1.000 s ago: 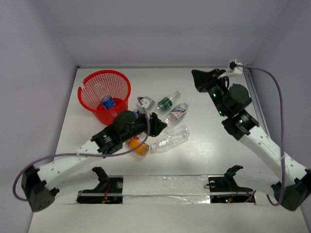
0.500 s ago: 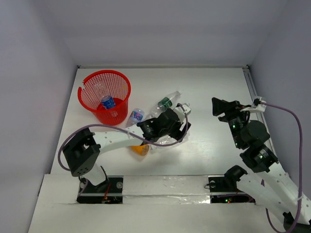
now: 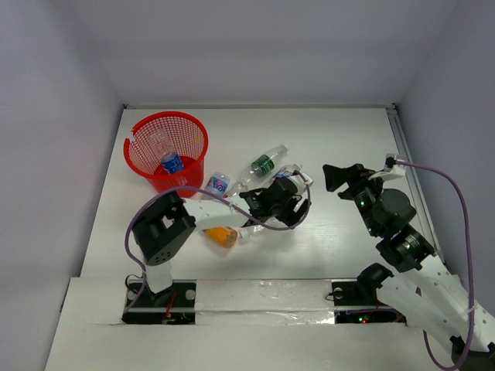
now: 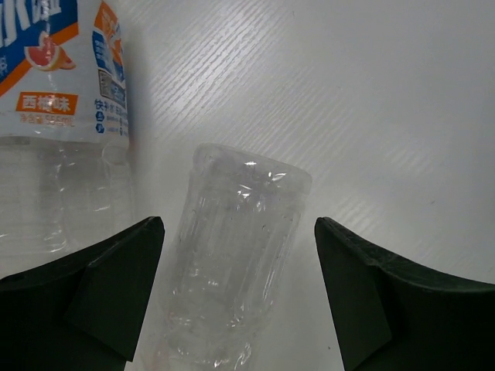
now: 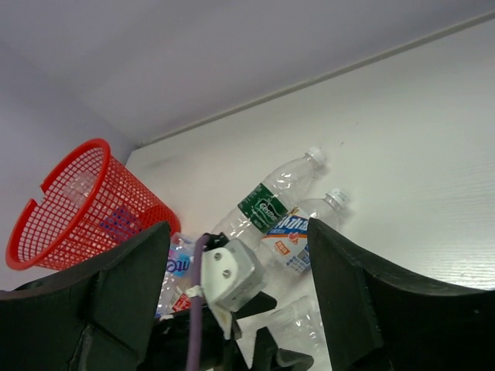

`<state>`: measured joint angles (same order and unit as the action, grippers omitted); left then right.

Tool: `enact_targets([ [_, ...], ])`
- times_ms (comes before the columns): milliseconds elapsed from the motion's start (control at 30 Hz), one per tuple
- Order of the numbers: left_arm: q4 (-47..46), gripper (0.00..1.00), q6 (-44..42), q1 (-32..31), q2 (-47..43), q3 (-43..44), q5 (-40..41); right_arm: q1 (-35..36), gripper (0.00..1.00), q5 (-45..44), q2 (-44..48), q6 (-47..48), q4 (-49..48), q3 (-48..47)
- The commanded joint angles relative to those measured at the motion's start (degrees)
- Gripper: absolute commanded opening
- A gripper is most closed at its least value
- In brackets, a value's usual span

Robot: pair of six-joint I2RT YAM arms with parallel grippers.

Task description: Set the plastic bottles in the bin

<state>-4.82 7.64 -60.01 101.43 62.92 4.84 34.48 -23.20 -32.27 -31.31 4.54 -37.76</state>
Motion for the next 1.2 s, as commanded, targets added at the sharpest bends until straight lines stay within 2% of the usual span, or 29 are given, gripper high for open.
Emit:
enact_targets([
  [0,-0.63,0.77,-0.96,-0.11,2.28,3.00,-0.09,-0.29,0.77,1.23,0.37,0.55,-0.06,-1.79],
  [133,-0.89,0.72,-0.79,-0.64,4.57,3.53,-1.24,-0.29,0.80,1.49,1.07,0.64,1.35,-2.32],
  [200,-1.33,0.55,-0.35,-0.64,4.66,3.27,-1.68,-0.29,0.81,1.93,1.33,0.99,2.84,-2.84],
  [233,-1.94,0.43,0.00,-0.64,4.40,2.92,-2.37,-0.29,0.81,2.02,1.51,1.16,3.28,-3.37],
  [267,-2.04,0.38,0.70,-0.64,3.35,2.91,-2.82,-0.29,0.81,2.02,1.68,1.42,3.72,-3.72],
  [333,-2.65,0.32,1.24,-1.25,1.33,2.91,-4.39,-0.29,0.80,2.11,2.39,1.95,4.95,-4.34],
  [467,-2.74,0.30,2.20,-1.78,-6.93,3.62,-6.59,-0.29,0.71,2.54,3.27,4.15,7.94,-7.32],
  [567,-2.65,0.29,2.56,-1.78,-16.57,3.88,-6.34,-0.29,0.65,4.99,3.27,7.22,8.74,-9.26],
  [600,-2.48,0.29,2.64,-1.78,-18.53,3.97,-5.90,-0.29,0.59,6.05,3.01,7.66,8.91,-10.05],
  [733,-0.55,0.27,3.52,0.23,-29.08,5.02,-1.07,-0.29,0.44,12.99,1.69,8.81,6.73,-10.23],
  [800,1.21,0.27,4.22,1.73,-33.28,6.08,4.28,-0.29,0.41,17.98,0.99,8.81,5.32,-9.97],
  [867,2.79,0.27,5.01,5.94,-35.67,7.21,9.98,-0.29,0.39,21.78,0.11,8.81,3.82,-9.79],
  [1000,2.45,0.27,7.30,16.31,-41.82,7.93,14.92,-0.29,0.37,33.97,-2.61,8.02,-1.00,-7.78],
  [1100,-0.45,0.27,7.04,24.13,-43.33,7.66,17.30,2.77,0.38,36.56,-8.14,7.05,-6.81,-5.67],
  [1167,-1.94,0.28,7.04,30.00,-42.63,8.45,17.22,9.00,0.44,34.46,-14.20,7.66,-9.54,-5.49],
])
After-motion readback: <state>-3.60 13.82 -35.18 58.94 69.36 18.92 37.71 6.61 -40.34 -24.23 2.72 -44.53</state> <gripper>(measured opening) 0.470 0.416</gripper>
